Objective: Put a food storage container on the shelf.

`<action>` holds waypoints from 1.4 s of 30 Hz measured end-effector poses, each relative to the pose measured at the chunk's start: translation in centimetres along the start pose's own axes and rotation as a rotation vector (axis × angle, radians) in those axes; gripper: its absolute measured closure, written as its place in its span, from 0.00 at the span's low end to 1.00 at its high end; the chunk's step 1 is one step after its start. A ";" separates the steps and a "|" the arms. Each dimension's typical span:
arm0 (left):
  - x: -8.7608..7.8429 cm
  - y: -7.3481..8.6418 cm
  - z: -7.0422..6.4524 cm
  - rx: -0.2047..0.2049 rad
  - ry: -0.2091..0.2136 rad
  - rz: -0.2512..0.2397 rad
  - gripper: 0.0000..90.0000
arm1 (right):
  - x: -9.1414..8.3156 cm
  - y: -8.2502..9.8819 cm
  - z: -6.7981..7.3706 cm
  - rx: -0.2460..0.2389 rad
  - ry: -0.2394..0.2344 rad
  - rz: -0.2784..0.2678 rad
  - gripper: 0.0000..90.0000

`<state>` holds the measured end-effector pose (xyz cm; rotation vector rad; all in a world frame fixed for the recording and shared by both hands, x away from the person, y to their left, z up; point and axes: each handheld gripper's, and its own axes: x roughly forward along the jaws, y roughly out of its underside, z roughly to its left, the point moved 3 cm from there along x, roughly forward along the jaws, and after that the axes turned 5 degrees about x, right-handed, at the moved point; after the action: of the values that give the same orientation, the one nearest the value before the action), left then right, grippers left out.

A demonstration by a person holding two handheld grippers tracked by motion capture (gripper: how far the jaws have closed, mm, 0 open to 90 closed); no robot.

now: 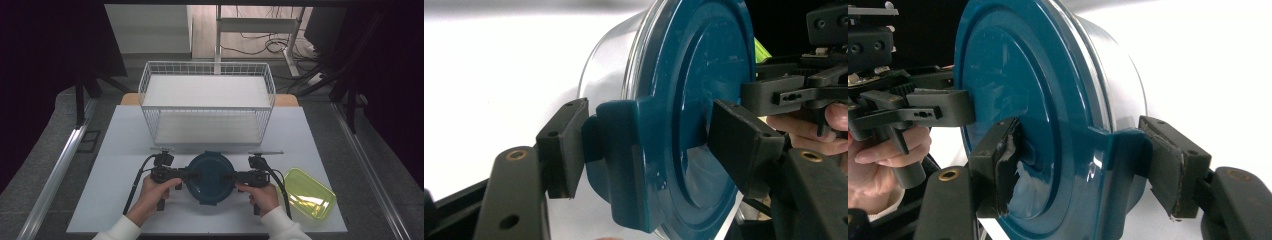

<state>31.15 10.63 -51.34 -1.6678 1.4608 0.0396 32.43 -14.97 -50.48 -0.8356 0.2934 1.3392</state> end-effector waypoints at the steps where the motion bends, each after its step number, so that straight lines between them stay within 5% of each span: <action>1: -0.2 0.0 0.0 0.003 0.000 0.003 0.38 | 0.0 0.0 0.0 0.002 -0.003 0.000 0.39; 31: -2.1 -1.4 -1.4 0.060 -0.013 -0.048 0.41 | -1.2 -1.3 1.8 -0.051 -0.034 -0.074 0.39; 42: -3.8 -3.5 -2.1 0.092 -0.023 -0.083 0.41 | -2.1 -2.7 3.8 -0.080 -0.040 -0.111 0.39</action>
<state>31.77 12.00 -45.91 -1.6461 1.3548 -0.0536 33.46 -13.92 -45.62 -0.8782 0.1611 1.2688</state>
